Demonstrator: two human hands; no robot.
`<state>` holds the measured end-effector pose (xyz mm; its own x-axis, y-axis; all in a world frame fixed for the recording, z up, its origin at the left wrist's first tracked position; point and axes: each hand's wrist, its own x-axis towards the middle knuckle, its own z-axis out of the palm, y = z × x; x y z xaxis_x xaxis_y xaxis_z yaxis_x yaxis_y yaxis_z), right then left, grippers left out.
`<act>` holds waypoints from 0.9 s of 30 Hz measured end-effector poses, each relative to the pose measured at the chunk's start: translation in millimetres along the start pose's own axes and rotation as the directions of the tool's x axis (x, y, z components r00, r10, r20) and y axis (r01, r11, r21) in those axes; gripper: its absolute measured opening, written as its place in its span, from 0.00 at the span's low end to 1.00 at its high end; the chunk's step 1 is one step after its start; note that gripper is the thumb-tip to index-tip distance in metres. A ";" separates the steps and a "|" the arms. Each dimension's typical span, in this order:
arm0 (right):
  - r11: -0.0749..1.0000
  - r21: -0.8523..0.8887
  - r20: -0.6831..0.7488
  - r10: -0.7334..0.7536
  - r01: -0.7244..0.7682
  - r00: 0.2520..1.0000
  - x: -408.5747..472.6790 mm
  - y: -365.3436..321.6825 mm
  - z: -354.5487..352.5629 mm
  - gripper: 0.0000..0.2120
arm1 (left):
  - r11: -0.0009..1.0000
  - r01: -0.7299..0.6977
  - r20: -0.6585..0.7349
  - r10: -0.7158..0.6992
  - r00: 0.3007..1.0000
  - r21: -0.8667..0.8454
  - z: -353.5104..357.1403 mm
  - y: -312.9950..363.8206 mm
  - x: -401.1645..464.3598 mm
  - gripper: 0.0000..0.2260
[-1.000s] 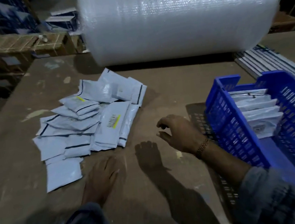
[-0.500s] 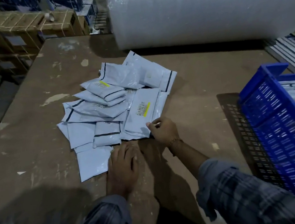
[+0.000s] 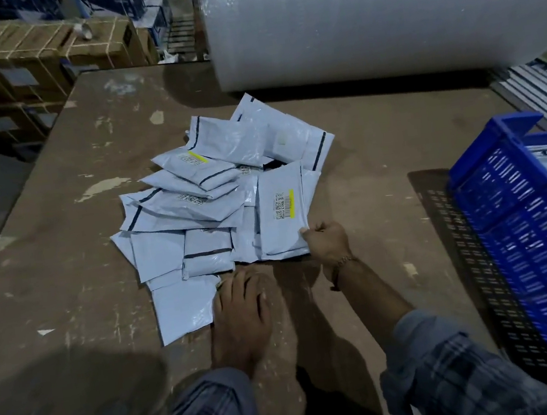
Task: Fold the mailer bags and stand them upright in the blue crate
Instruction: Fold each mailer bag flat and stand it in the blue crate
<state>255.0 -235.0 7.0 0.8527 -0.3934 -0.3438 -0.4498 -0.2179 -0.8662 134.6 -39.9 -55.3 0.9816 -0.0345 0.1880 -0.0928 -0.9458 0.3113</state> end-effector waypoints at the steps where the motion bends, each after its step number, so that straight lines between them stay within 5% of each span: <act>1: 0.999 0.030 -0.014 -0.011 0.012 1.000 -0.7 4.2 -10.3 0.11 | 1.000 -0.003 -0.005 0.003 1.000 -0.003 -1.3 0.5 -0.1 0.22; 7: 0.991 -0.057 0.088 -0.115 0.120 0.990 -20.5 32.9 -96.8 0.05 | 0.999 0.017 0.016 -0.016 1.000 -0.051 5.8 -2.8 -3.2 0.23; 17: 0.875 -0.409 0.302 -0.140 0.261 0.943 -43.5 90.7 -188.1 0.15 | 0.967 -0.086 -0.123 0.058 0.991 -0.238 -7.3 60.9 -25.2 0.21; 23: 0.668 -0.662 -0.033 -0.479 0.340 0.877 -54.7 117.9 -162.4 0.11 | 0.939 -0.330 0.073 0.337 0.939 -0.095 14.0 113.0 -9.0 0.25; 27: 0.650 -0.675 -0.041 -0.504 0.348 0.863 -80.8 132.0 -149.3 0.17 | 0.925 -0.379 0.173 0.375 0.911 -0.011 22.0 109.4 -5.2 0.25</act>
<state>87.1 -365.3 -25.4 0.9514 -0.2660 0.1552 -0.1750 -0.8816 -0.4383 123.0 -150.3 -42.7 0.8881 -0.4418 0.1265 -0.4595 -0.8586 0.2272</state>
